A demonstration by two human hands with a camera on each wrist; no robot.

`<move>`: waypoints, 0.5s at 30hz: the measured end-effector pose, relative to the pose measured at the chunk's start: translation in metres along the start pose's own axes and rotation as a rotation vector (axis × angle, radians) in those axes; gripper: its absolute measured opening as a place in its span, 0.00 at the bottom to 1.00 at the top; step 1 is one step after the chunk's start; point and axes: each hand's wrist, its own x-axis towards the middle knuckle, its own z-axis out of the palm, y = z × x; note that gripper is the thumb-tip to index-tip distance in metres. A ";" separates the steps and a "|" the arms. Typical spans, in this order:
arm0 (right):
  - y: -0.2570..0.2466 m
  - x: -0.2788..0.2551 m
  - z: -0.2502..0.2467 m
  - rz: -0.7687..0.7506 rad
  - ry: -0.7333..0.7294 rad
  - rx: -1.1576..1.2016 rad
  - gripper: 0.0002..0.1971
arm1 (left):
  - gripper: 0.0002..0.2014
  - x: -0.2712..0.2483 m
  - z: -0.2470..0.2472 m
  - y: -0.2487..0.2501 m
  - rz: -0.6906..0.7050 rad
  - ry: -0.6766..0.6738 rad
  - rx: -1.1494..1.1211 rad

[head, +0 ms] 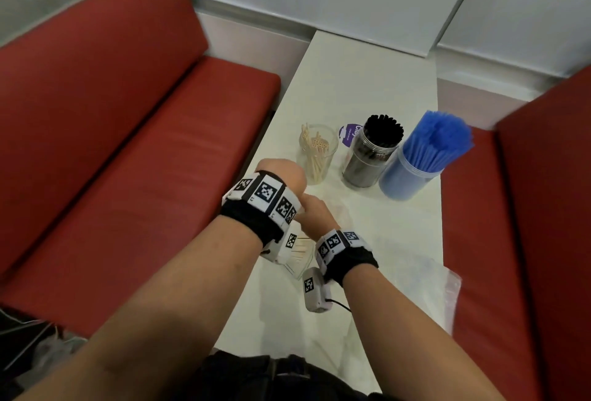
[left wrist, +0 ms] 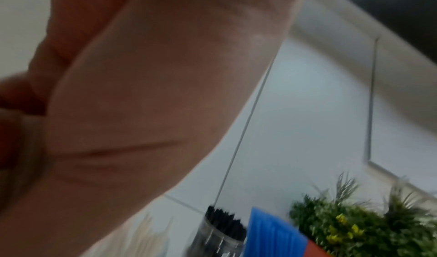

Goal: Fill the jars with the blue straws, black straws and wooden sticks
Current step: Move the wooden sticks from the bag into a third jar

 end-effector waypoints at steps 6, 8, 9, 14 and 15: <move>-0.019 -0.002 -0.014 -0.037 0.193 0.377 0.13 | 0.21 -0.025 -0.051 -0.008 0.135 0.387 -0.177; -0.030 -0.001 -0.020 -0.061 0.192 0.500 0.12 | 0.24 -0.027 -0.064 -0.010 0.222 0.534 -0.319; -0.035 -0.002 -0.023 -0.076 0.193 0.541 0.13 | 0.25 -0.028 -0.067 -0.009 0.232 0.605 -0.337; -0.056 -0.008 -0.035 -0.125 0.193 0.640 0.14 | 0.26 -0.035 -0.065 0.002 0.249 0.864 -0.211; -0.059 -0.011 -0.039 -0.131 0.196 0.669 0.15 | 0.23 -0.037 -0.067 0.002 0.332 0.898 -0.343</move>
